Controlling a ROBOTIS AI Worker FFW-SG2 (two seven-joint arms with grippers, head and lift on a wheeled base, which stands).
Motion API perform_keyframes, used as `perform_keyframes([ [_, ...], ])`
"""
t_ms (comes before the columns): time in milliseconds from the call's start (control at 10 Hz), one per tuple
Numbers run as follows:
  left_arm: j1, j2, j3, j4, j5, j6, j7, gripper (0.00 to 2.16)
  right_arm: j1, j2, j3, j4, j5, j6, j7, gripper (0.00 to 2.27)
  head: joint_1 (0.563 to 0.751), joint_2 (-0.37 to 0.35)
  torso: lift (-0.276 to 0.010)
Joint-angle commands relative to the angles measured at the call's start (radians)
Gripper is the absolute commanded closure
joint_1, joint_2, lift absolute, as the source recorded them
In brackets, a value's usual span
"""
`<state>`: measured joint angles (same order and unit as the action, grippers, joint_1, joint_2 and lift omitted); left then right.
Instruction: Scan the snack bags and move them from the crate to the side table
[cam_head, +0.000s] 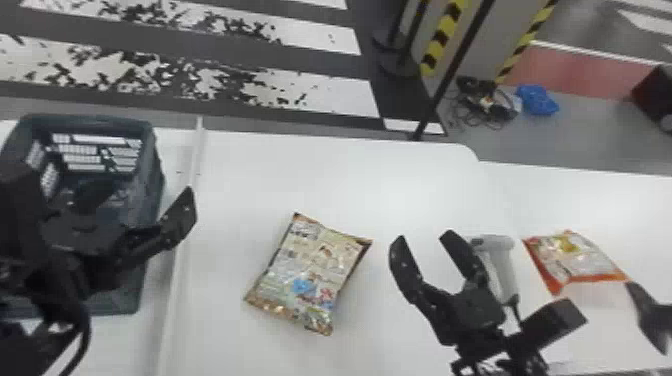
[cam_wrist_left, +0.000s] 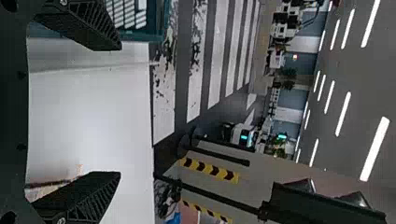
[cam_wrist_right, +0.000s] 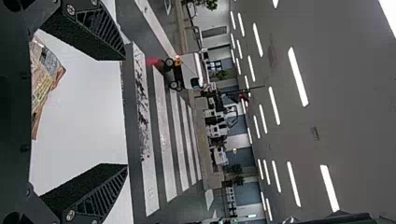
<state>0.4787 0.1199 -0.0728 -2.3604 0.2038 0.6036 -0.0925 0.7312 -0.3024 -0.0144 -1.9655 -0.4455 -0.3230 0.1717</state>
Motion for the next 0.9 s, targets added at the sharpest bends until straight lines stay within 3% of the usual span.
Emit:
perform_keyframes([
  [0,0.051,0.029,0.077,-0.014,0.009,-0.083,-0.003,0.04,-0.012,0.019,0.04,-0.004,0.001,0.009,0.002,0.12,0.695,-0.165,-0.087],
  [200,0.103,0.041,0.142,0.029,0.039,-0.221,-0.029,0.04,-0.059,0.04,0.116,-0.02,0.027,0.147,0.011,0.12,0.695,-0.071,-0.087],
  [300,0.126,0.041,0.176,0.046,0.055,-0.285,-0.052,0.04,-0.11,0.043,0.149,-0.021,0.036,0.307,0.011,0.12,0.695,0.001,-0.087],
  [400,0.152,0.043,0.222,0.049,0.085,-0.316,-0.078,0.04,-0.148,0.057,0.175,-0.02,0.05,0.405,0.011,0.26,0.695,0.066,-0.087],
  [500,0.167,0.057,0.271,0.046,0.132,-0.313,-0.101,0.04,-0.19,0.075,0.202,-0.018,0.08,0.51,0.011,0.61,0.695,0.133,-0.087],
  [600,0.167,0.086,0.284,0.043,0.161,-0.313,-0.102,0.04,-0.205,0.092,0.214,-0.015,0.09,0.562,0.009,1.23,0.695,0.167,-0.087],
  [700,0.167,0.098,0.297,0.043,0.18,-0.313,-0.107,0.04,-0.231,0.103,0.222,-0.007,0.105,0.614,0.009,1.97,0.695,0.219,-0.087],
  [800,0.173,0.098,0.309,0.043,0.189,-0.31,-0.118,0.04,-0.257,0.111,0.24,-0.003,0.116,0.641,0.009,2.24,0.695,0.25,-0.087],
])
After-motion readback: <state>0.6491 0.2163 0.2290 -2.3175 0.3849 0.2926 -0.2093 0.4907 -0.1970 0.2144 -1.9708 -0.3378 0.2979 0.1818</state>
